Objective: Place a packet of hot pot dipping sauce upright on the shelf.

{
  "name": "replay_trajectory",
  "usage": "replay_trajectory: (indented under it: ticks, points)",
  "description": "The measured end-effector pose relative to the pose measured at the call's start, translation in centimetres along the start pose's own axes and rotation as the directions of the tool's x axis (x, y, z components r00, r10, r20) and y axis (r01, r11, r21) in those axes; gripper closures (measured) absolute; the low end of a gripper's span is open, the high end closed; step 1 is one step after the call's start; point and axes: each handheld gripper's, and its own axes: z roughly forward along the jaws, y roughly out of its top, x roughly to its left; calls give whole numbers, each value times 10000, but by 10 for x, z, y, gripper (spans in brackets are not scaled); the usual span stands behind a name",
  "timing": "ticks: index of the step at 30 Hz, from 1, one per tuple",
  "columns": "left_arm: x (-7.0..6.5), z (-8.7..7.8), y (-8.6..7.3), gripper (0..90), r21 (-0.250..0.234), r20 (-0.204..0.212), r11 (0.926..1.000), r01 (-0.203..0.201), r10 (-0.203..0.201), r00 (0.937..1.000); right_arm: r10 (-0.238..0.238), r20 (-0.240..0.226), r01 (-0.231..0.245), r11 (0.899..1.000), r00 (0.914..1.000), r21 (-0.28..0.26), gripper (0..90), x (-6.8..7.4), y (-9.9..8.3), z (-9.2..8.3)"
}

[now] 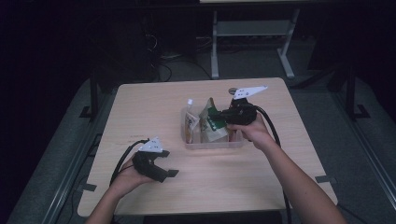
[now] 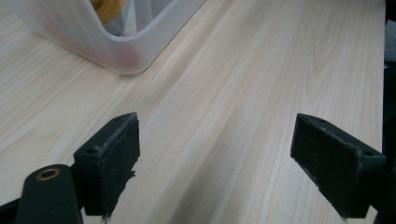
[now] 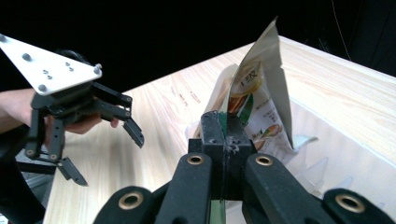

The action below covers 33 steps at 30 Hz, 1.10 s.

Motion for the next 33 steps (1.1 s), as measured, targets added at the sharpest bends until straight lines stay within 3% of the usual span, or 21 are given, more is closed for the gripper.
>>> replay_trajectory:
  ticks: [14, 18, 27, 33]
  points:
    - [-1, 2, 0, 152, 103, 45, 9999, -117, 117, 9999, -47, 259, 48, 10000, 9997, -47, 845, 0, 1, 0]
    - [-1, 2, 0, 152, 102, 55, 9999, -120, 120, 9999, -33, 394, 35, 10000, 9992, -60, 746, 1, 1, -1]
    - [1, 1, 1, 153, 3, 31, 10000, -54, 54, 10000, -139, 976, 126, 9998, 9951, 139, 395, 9, 6, -17]
    - [1, 0, 0, 152, 55, -24, 10000, -24, 24, 10000, -489, 1118, 421, 9972, 9925, 624, 294, 21, 6, -28]
